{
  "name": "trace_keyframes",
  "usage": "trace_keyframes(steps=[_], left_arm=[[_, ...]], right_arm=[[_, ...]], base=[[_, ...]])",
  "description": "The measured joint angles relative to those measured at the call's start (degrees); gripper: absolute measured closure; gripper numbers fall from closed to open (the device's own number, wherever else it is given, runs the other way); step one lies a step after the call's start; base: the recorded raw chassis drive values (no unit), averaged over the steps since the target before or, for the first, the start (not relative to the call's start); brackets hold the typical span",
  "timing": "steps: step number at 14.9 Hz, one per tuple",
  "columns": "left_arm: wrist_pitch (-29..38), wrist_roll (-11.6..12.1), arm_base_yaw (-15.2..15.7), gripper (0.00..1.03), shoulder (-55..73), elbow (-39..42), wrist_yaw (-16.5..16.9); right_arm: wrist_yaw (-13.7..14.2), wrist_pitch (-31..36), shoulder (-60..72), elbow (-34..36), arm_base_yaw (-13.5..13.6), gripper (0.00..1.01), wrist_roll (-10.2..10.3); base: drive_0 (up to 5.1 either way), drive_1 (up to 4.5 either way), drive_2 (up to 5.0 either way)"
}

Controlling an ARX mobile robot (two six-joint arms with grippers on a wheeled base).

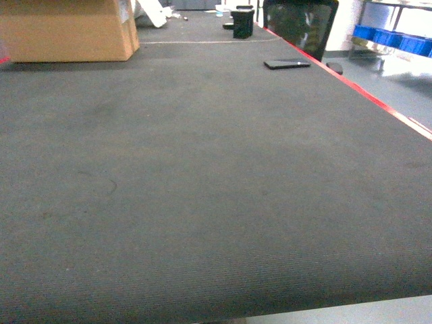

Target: Sort blue parts and orange caps into right shelf containers

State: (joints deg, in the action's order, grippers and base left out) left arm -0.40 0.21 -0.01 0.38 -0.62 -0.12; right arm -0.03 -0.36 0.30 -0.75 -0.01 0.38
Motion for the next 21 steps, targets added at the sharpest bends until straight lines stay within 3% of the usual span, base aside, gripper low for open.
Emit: trace_keyframes(steps=[21], left_arm=[[0.0, 0.0, 0.0, 0.61, 0.0, 0.0, 0.0]], right_arm=[[0.0, 0.0, 0.0, 0.0, 0.0, 0.58, 0.0]], base=[[-1.6, -1.57, -1.6]])
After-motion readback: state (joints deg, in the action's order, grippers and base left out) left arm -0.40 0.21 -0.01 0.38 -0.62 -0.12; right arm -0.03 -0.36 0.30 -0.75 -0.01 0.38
